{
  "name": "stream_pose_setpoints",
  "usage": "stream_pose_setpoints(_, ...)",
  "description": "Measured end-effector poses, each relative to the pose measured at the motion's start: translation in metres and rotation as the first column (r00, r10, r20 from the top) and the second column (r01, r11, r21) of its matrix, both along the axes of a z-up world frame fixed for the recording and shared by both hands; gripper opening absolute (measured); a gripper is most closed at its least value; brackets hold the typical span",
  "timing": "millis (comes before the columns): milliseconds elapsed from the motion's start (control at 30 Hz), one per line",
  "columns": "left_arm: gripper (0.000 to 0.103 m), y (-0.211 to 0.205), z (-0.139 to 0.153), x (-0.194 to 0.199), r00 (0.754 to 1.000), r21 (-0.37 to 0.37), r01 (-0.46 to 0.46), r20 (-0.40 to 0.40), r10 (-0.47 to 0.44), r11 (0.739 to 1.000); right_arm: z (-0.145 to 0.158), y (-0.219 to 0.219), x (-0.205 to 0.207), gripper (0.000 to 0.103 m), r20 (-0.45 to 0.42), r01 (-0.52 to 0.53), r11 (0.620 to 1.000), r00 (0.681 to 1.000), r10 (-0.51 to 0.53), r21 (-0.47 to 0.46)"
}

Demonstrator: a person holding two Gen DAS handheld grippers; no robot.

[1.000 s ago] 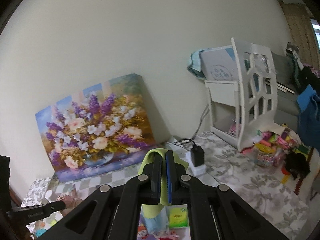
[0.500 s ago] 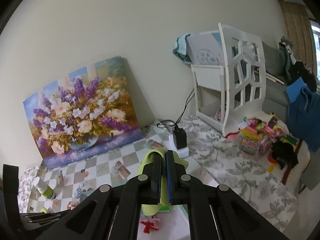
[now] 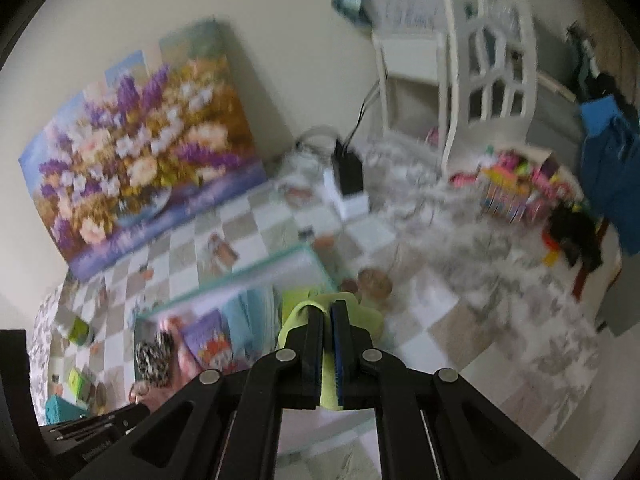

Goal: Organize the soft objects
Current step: 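Carry the pink cloth over the tray with the left gripper while the right holds the green cloth above it, then open the right gripper to drop the green cloth into the tray while the left releases the pink cloth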

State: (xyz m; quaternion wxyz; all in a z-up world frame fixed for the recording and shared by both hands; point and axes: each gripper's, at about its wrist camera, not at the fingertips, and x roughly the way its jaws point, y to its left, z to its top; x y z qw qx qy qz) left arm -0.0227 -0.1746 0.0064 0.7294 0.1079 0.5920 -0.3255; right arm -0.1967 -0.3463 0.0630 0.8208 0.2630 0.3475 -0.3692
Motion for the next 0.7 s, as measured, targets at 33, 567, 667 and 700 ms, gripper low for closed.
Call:
stream_pose_setpoints(33, 0.006, -0.001, -0.003, 0.001, 1.0, 0.01, -0.003, 0.001, 0.003, 1.0, -0.009, -0.001, 0.003, 0.006, -0.012, -0.014, 0.999, 1.0, 0.014, 0.037)
stream_pose_setpoints(567, 0.006, -0.011, -0.044, 0.008, 0.999, 0.131, -0.014, -0.045, 0.02, 0.991, -0.084, 0.008, 0.043, 0.006, -0.178, -0.139, 0.962, 0.967, 0.184, 0.237)
stream_pose_setpoints(667, 0.007, -0.012, -0.048, 0.009, 0.998, 0.143, -0.014, -0.051, 0.021, 0.99, -0.095, 0.008, 0.046, 0.006, -0.202, -0.138, 0.955, 0.96, 0.195, 0.262)
stream_pose_setpoints(700, 0.007, -0.012, -0.049, 0.01, 0.998, 0.146, -0.014, -0.054, 0.022, 0.989, -0.099, 0.008, 0.047, 0.007, -0.209, -0.139, 0.952, 0.957, 0.2, 0.273)
